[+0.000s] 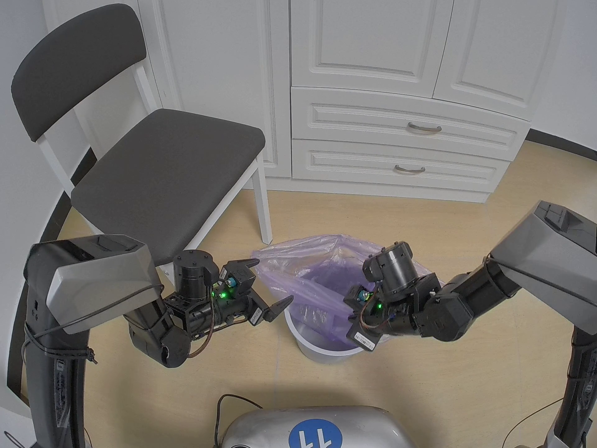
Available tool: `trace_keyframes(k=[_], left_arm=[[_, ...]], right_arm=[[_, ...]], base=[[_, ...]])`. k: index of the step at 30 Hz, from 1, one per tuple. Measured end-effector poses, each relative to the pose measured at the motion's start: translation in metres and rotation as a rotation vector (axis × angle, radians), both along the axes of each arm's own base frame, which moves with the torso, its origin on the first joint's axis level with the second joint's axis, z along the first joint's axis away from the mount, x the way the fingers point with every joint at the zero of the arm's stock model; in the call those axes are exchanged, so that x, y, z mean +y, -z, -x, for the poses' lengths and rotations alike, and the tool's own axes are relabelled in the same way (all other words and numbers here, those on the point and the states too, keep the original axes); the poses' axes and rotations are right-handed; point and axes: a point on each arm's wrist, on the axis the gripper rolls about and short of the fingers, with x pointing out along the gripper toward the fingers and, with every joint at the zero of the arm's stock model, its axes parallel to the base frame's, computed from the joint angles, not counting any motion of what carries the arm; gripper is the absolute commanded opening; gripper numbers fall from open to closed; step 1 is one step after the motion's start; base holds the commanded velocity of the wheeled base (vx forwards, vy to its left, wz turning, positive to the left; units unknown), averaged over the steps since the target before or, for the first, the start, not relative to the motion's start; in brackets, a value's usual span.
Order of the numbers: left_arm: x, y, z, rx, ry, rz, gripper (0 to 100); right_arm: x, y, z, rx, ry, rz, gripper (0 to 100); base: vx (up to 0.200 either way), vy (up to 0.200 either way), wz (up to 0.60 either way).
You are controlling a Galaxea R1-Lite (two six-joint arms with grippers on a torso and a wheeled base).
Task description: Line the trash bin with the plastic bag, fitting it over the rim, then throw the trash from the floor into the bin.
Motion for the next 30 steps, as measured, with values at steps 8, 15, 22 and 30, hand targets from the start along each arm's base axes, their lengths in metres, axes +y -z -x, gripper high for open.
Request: trace_keyframes(k=[8,15,22,30], left_arm=[[0.017,-0.038,0.014,-0.047,0.007,0.032,100],[0.035,-0.061,0.015,-0.085,-0.010,0.061,100],[0.040,-0.069,0.013,-0.097,-0.020,0.083,100],[0.039,-0.069,0.012,-0.100,-0.021,0.085,100]], right_arm=[[0.013,0.019,0.040,0.096,-0.050,0.027,0],[0.030,0.048,0.064,0.185,-0.076,0.058,0],[0.028,0.071,0.063,0.218,-0.036,0.065,0],[-0.002,0.069,0.030,0.180,0.082,0.019,0]], base=[[0.000,0.000,0.00],[0.000,0.000,0.00],[0.000,0.000,0.00],[0.000,0.000,0.00]])
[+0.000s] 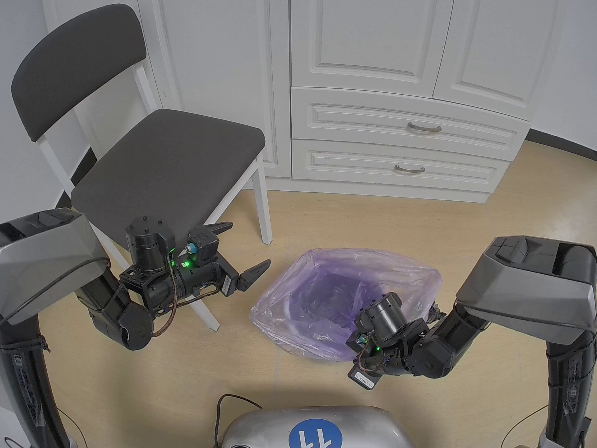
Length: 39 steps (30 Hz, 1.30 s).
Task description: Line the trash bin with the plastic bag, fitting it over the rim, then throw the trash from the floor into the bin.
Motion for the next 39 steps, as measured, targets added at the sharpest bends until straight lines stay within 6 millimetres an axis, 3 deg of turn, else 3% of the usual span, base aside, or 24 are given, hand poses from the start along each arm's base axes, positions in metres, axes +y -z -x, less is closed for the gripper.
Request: trace_keyframes(k=[6,15,16,21,25,35,39], left_arm=[[-0.006,0.005,-0.002,0.004,0.009,-0.002,100],[-0.012,0.012,-0.001,0.019,0.022,-0.007,100],[-0.013,0.013,-0.001,0.023,0.025,-0.008,100],[-0.018,0.019,-0.002,0.035,0.024,-0.013,100],[-0.022,0.023,-0.007,0.043,-0.001,-0.009,100],[-0.043,0.038,-0.014,0.091,-0.070,0.014,100],[-0.050,0.048,-0.017,0.128,-0.096,-0.004,100]], right_arm=[[-0.011,-0.001,-0.010,0.001,0.041,-0.019,0],[0.006,0.014,0.019,0.067,-0.011,0.005,0],[0.006,0.016,0.021,0.072,-0.017,0.012,100],[0.005,0.021,0.024,0.089,-0.005,0.017,100],[0.004,0.012,0.029,0.084,0.020,-0.009,100],[-0.008,-0.060,0.049,-0.049,0.042,-0.126,100],[-0.012,-0.089,0.046,-0.132,0.067,-0.178,100]], base=[[0.000,0.000,0.00],[0.000,0.000,0.00],[0.000,0.000,0.00],[0.000,0.000,0.00],[0.000,0.000,0.00],[0.000,0.000,0.00],[0.000,0.000,0.00]])
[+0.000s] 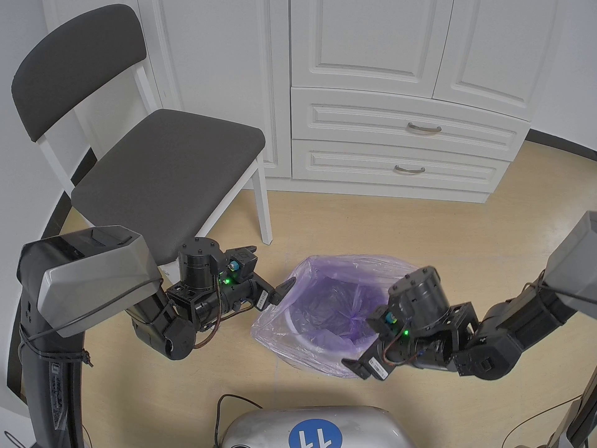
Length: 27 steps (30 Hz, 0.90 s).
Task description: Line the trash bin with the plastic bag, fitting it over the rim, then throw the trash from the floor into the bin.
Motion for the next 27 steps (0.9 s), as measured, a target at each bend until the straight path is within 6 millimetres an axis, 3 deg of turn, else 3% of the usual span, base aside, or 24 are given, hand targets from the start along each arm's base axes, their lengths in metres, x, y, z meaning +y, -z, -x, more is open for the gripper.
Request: trace_keyframes(k=[4,8,16,27], left_arm=[[-0.003,0.008,-0.001,0.042,-0.013,-0.021,100],[-0.003,0.016,-0.001,0.094,-0.021,-0.040,100],[-0.004,0.035,-0.004,0.178,-0.031,-0.076,100],[0.004,0.054,-0.025,0.127,-0.162,-0.173,100]], right_arm=[[0.001,-0.023,-0.019,-0.084,0.036,-0.046,100],[0.000,-0.027,-0.049,-0.144,0.083,-0.026,100],[-0.021,-0.002,-0.118,-0.203,0.171,0.106,100],[-0.047,0.024,-0.162,-0.227,0.297,0.190,100]], base=[[0.000,0.000,0.00],[0.000,0.000,0.00],[0.000,0.000,0.00],[0.000,0.000,0.00]])
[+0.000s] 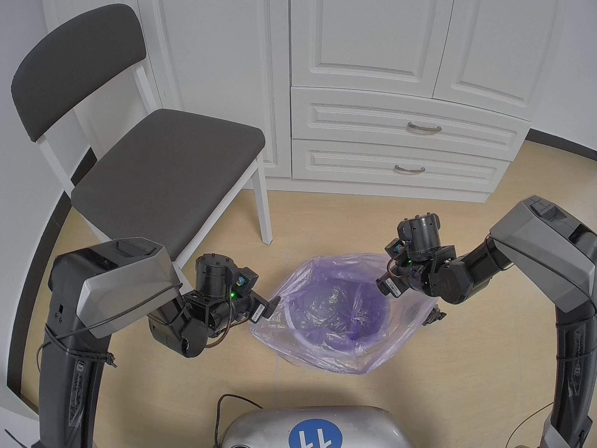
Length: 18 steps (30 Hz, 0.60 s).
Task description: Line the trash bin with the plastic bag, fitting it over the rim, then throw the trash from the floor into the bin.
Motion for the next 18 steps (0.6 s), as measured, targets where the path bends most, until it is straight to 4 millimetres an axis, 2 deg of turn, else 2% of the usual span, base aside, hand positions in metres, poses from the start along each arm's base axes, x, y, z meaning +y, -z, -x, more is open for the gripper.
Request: trace_keyframes(k=[6,11,18], left_arm=[[0.002,0.003,-0.014,-0.046,-0.087,-0.021,100],[0.001,0.005,-0.024,-0.067,-0.118,-0.018,100],[-0.004,0.003,-0.039,-0.103,-0.194,0.043,100]], right_arm=[[-0.006,0.005,-0.015,-0.051,0.032,-0.019,100],[-0.006,0.005,-0.029,-0.159,0.043,-0.063,100],[-0.012,0.017,-0.050,-0.238,0.080,-0.113,100]], base=[[0.000,0.000,0.00],[0.000,0.000,0.00],[0.000,0.000,0.00]])
